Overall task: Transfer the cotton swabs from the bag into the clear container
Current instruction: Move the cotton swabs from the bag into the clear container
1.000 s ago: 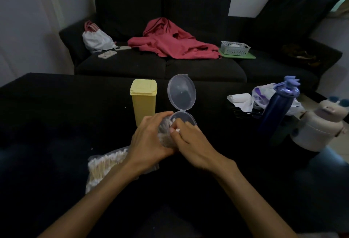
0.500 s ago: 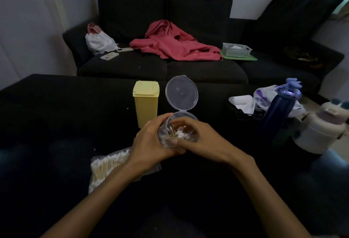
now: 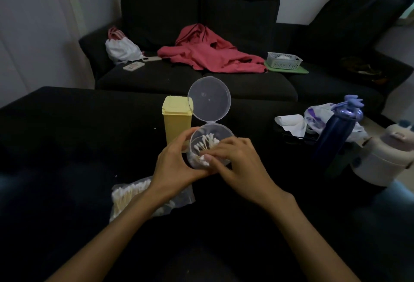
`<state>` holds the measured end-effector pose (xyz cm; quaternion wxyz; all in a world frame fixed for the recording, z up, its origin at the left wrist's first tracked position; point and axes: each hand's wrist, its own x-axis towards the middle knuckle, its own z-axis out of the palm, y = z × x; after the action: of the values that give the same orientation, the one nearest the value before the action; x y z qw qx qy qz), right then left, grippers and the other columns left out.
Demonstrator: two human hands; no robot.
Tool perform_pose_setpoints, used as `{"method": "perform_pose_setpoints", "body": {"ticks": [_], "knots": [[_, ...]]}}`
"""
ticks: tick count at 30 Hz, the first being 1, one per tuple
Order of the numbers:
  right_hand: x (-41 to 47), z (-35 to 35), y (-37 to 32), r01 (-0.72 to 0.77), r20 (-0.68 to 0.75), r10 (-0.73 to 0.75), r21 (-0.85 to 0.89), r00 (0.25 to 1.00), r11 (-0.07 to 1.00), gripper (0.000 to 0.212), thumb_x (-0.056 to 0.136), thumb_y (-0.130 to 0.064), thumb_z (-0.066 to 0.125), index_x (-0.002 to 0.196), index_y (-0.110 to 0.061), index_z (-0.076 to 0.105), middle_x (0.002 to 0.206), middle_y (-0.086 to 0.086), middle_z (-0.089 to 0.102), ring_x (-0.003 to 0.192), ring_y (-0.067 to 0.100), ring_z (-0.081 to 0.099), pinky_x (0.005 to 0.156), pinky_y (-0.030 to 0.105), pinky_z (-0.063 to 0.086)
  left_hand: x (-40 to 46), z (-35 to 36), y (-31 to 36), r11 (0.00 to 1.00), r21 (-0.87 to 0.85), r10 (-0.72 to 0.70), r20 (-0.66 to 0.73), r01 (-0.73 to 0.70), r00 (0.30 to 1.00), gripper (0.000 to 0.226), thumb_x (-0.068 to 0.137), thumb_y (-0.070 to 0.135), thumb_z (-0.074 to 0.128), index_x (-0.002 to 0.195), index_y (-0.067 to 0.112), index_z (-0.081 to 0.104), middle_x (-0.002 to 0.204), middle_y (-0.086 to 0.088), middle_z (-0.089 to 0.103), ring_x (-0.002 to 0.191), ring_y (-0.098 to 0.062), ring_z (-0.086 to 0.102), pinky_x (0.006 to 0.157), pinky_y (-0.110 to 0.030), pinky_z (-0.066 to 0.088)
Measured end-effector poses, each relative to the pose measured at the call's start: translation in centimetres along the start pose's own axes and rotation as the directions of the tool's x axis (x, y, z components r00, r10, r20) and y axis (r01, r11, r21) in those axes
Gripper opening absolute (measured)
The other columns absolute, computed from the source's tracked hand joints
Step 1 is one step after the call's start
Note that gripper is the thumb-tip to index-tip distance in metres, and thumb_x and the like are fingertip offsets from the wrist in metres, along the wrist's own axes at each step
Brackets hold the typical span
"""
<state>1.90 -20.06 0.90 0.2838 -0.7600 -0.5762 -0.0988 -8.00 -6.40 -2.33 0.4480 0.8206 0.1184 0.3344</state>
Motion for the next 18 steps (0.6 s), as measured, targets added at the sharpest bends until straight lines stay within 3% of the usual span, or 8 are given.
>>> {"method": "perform_pose_setpoints", "body": {"ticks": [2, 5, 6, 8, 9, 11, 15, 18], "knots": [[0.1, -0.1, 0.1, -0.034, -0.156, 0.057, 0.146, 0.986, 0.989, 0.027, 0.09, -0.041, 0.049, 0.106, -0.03, 0.068, 0.102, -0.016, 0.066, 0.102, 0.0, 0.048, 0.09, 0.022, 0.034, 0.2, -0.2, -0.1, 1.0, -0.025, 0.005, -0.015, -0.006, 1.0, 0.086, 0.05, 0.049, 0.084, 0.127, 0.036, 0.049, 0.12, 0.015, 0.061, 0.11, -0.001, 0.059, 0.092, -0.035, 0.053], [0.5, -1.2, 0.7, -0.147, -0.387, 0.298, 0.375, 0.872, 0.915, 0.022, 0.085, -0.038, 0.063, 0.104, -0.03, 0.068, 0.104, -0.015, 0.062, 0.104, 0.004, 0.051, 0.089, 0.025, 0.044, 0.3, -0.3, -0.5, 0.999, -0.037, 0.028, -0.032, -0.029, 0.999, 0.089, 0.051, 0.043, 0.087, 0.13, 0.029, 0.048, 0.123, 0.015, 0.06, 0.112, -0.003, 0.058, 0.092, -0.037, 0.053], [0.6, -1.4, 0.9, -0.242, -0.326, 0.425, 0.475, 0.845, 0.846, 0.033, 0.079, -0.042, 0.068, 0.111, -0.032, 0.063, 0.112, -0.011, 0.058, 0.108, 0.006, 0.049, 0.089, 0.025, 0.044, 0.3, -0.3, -0.5, 0.999, -0.04, 0.03, -0.033, -0.032, 0.999, 0.089, 0.051, 0.043, 0.086, 0.13, 0.029, 0.048, 0.123, 0.016, 0.059, 0.112, -0.003, 0.058, 0.092, -0.037, 0.053], [0.6, -1.4, 1.5, -0.509, 0.03, 0.63, 0.621, 0.776, 0.596, 0.074, 0.063, -0.052, 0.074, 0.13, -0.033, 0.046, 0.131, -0.003, 0.046, 0.118, 0.011, 0.045, 0.092, 0.026, 0.042, 0.2, -0.1, -0.5, 0.998, -0.049, 0.029, -0.028, -0.031, 0.999, 0.089, 0.05, 0.045, 0.086, 0.129, 0.032, 0.047, 0.122, 0.018, 0.059, 0.111, -0.002, 0.059, 0.091, -0.035, 0.053], [0.5, -1.1, 1.8, -0.618, 0.213, 0.655, 0.621, 0.725, 0.482, 0.093, 0.056, -0.055, 0.075, 0.138, -0.03, 0.037, 0.138, 0.0, 0.041, 0.122, 0.014, 0.043, 0.095, 0.028, 0.042, 0.1, 0.1, -0.4, 0.998, -0.051, 0.025, -0.019, -0.026, 1.0, 0.089, 0.05, 0.047, 0.085, 0.128, 0.033, 0.046, 0.122, 0.018, 0.059, 0.111, -0.002, 0.059, 0.091, -0.032, 0.053], [0.3, -0.2, 2.3, -0.696, 0.385, 0.612, 0.583, 0.691, 0.418, 0.112, 0.052, -0.051, 0.081, 0.146, -0.025, 0.026, 0.144, 0.004, 0.038, 0.126, 0.019, 0.043, 0.102, 0.035, 0.043, 0.1, 0.3, -0.4, 0.998, -0.055, 0.017, 0.004, -0.017, 1.0, 0.09, 0.05, 0.046, 0.086, 0.128, 0.034, 0.045, 0.121, 0.017, 0.059, 0.11, 0.0, 0.058, 0.09, -0.024, 0.053], [0.0, 0.3, 2.7, -0.666, 0.387, 0.554, 0.558, 0.737, 0.495, 0.08, 0.068, -0.027, 0.082, 0.135, -0.02, 0.039, 0.122, -0.003, 0.055, 0.106, 0.009, 0.056, 0.087, 0.023, 0.049, 0.2, 0.8, -0.2, 0.999, -0.038, 0.038, 0.041, -0.036, 0.998, 0.087, 0.054, 0.028, 0.092, 0.128, 0.031, 0.046, 0.12, 0.016, 0.06, 0.109, 0.002, 0.058, 0.088, -0.015, 0.05], [0.0, -0.9, 3.3, -0.673, 0.444, 0.52, 0.605, 0.729, 0.426, 0.059, 0.075, -0.036, 0.073, 0.126, -0.022, 0.047, 0.111, -0.007, 0.059, 0.101, 0.007, 0.058, 0.085, 0.021, 0.05, 0.3, 1.6, -0.1, 0.995, -0.103, -0.004, 0.084, 0.013, 0.996, 0.087, 0.055, 0.024, 0.092, 0.128, 0.03, 0.046, 0.122, 0.014, 0.058, 0.111, -0.001, 0.058, 0.089, -0.02, 0.051]]}}
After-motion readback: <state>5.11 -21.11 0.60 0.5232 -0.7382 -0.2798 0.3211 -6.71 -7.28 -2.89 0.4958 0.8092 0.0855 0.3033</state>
